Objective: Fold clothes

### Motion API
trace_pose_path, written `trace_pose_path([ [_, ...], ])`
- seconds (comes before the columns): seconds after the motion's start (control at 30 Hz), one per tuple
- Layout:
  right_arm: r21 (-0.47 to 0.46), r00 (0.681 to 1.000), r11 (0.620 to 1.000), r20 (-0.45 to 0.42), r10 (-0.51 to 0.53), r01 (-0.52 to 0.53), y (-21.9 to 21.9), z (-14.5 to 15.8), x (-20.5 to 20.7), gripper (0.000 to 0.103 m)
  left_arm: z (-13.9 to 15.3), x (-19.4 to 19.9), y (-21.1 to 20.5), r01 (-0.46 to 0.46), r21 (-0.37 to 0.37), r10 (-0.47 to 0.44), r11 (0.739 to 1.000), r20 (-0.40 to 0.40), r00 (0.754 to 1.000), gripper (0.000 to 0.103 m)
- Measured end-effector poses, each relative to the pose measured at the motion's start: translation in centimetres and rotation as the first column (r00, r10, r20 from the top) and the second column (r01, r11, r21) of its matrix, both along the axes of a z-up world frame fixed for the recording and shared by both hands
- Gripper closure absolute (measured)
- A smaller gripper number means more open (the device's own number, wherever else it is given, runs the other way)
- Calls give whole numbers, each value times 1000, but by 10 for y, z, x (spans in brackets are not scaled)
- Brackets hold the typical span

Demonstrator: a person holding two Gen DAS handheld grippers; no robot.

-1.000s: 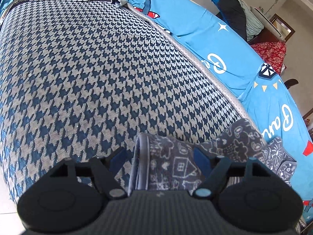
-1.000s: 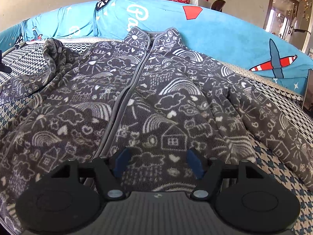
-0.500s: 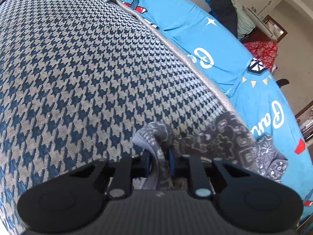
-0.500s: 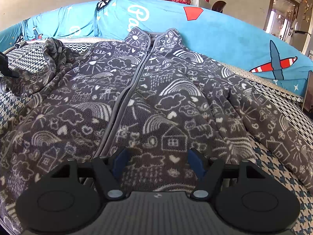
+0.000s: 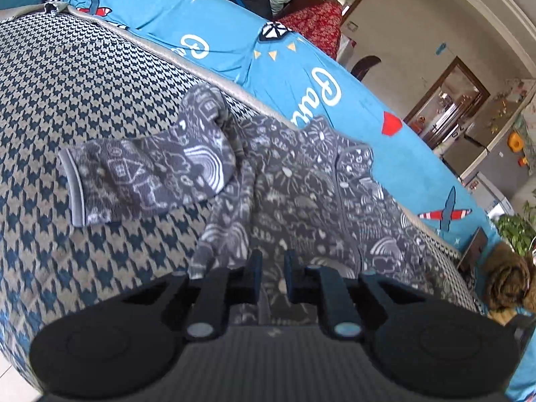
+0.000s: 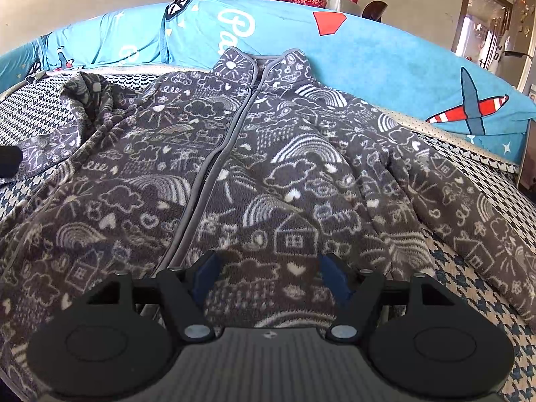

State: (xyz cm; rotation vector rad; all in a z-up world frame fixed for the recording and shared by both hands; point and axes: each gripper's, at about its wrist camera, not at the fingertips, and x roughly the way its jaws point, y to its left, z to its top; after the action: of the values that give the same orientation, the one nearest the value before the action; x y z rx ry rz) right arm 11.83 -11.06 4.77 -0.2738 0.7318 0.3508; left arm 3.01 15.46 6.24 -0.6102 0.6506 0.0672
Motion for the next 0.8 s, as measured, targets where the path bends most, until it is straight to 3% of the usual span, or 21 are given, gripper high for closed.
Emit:
trace_pose_path([
  [0.07,2,1000,1000,-2,0,0,-2,1,-1,35,-2,-4,-1,-8,11,9,1000,-13,1000,90],
  [0.13,12,1000,1000,-5,-2,2,-4,3,-2,35,-1,-7,4,-37,28,38,999,-29,999,84],
  [0.23,48,1000,999,-9,-13,13,-6,9,-3,35,-1,-12,15,-108,44,110,993,-46,993,63],
  [0.3,79,1000,997,-5,-8,8,-6,14,-6,35,1,-14,34,-199,42,201,979,-60,978,49],
  [0.43,110,999,993,29,29,-32,1,23,-13,35,3,-9,65,-329,31,331,944,-100,938,40],
  [0.5,145,998,988,39,47,-53,5,27,-15,35,3,-5,78,-382,37,383,924,-115,916,25],
  [0.63,184,995,978,45,91,-97,17,30,-20,35,-3,5,103,-462,23,460,887,-145,876,24],
  [0.8,140,991,981,32,133,-136,34,21,-21,35,-23,13,146,-533,-123,509,837,-183,841,16],
])
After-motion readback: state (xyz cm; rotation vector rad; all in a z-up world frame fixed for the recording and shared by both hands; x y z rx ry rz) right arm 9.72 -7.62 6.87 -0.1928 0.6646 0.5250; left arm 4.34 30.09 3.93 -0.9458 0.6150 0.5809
